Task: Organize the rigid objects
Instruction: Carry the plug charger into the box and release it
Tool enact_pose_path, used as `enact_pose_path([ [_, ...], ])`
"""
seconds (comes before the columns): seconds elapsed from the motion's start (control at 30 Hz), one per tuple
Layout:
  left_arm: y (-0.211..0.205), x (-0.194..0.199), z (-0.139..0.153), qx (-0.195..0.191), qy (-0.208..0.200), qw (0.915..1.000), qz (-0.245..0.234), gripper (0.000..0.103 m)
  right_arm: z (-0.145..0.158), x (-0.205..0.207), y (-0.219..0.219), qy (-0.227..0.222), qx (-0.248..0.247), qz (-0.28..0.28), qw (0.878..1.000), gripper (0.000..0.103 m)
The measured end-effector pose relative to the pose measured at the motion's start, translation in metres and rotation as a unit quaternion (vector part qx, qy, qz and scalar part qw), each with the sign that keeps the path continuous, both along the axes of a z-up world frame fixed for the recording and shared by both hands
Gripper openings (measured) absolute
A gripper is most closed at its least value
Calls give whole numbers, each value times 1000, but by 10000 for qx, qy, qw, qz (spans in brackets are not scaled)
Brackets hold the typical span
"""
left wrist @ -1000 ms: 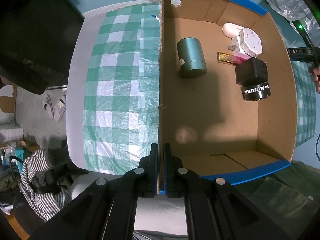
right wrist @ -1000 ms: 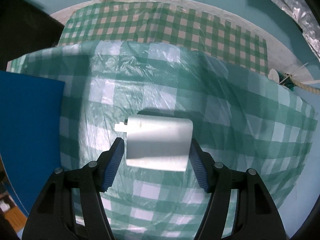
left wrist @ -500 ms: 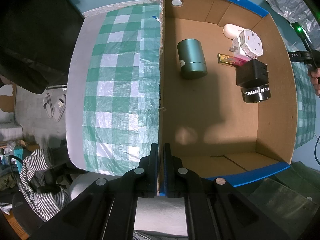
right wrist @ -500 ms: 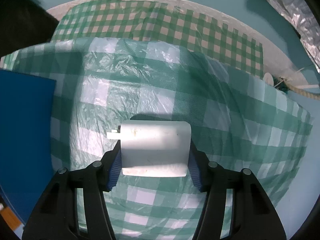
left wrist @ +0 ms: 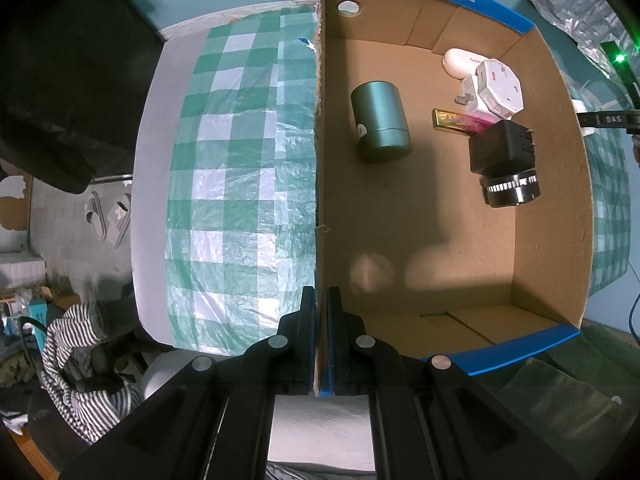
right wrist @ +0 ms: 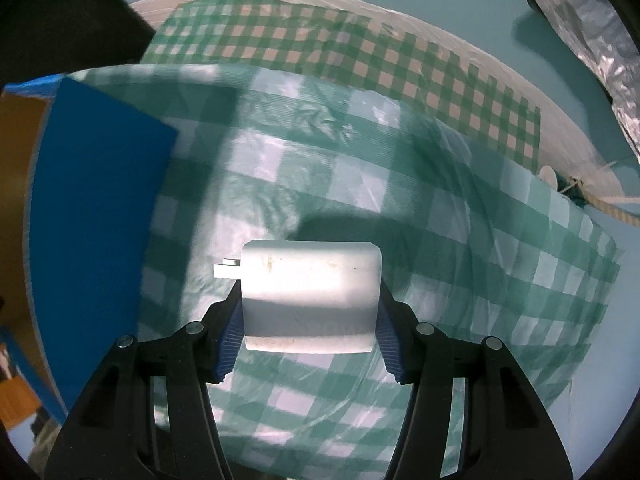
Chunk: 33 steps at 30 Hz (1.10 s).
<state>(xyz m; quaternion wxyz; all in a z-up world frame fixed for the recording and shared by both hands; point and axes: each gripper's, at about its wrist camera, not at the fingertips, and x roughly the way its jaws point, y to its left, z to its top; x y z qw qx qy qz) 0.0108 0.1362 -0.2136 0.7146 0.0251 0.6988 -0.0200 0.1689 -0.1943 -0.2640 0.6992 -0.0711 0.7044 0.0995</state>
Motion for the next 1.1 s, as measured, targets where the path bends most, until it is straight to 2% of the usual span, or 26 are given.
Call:
enact_pose_path([
  [0.63,0,2,0,-19,-15,10000,-63,4,83,-28,57,-314,363,1055,9933,57],
  [0.87,-1,2,1,-26,-22,10000,-90,4,101,-32,87,-429,416,1500,9869,57],
  [1.1,-1,2,1,-27,-28,10000,-89,4,107,-33,117,-481,377,1918,9795,58],
])
